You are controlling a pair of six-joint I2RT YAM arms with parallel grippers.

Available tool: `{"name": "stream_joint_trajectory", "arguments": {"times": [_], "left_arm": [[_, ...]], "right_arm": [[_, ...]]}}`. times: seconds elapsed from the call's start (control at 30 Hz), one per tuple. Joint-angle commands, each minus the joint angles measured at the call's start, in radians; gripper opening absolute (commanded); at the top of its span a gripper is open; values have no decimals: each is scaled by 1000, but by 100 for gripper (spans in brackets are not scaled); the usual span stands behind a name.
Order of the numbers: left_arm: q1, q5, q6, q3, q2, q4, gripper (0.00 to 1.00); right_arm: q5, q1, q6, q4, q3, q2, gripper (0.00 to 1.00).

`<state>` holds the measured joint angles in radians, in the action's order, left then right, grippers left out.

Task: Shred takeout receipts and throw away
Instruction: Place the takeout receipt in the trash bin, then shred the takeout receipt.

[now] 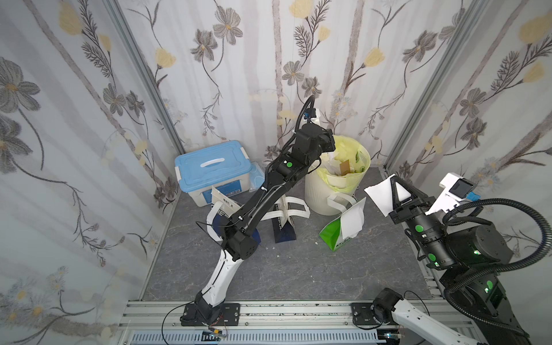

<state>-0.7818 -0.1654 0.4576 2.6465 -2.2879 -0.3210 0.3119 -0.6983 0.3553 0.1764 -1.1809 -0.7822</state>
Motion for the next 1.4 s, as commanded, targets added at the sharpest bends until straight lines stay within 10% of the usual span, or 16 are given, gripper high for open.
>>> {"name": "stream_joint_trajectory", "arguments": {"times": [0.0, 0.1, 0.33, 0.7, 1.37], "left_arm": [[0, -102, -83, 18, -44, 59, 0], [0, -113, -92, 18, -72, 67, 0], [1, -92, -110, 18, -67, 40, 57], [-8, 21, -126, -42, 134, -16, 67], [-60, 443, 432, -1350, 1019, 655, 68]], "right_arm": [[-8, 0, 20, 32, -9, -2, 0], [-16, 0, 22, 44, -15, -2, 0], [-10, 0, 24, 61, -17, 3, 0], [-66, -1, 68, 57, -3, -2, 0], [-335, 0, 545, -386, 165, -70, 0]]}}
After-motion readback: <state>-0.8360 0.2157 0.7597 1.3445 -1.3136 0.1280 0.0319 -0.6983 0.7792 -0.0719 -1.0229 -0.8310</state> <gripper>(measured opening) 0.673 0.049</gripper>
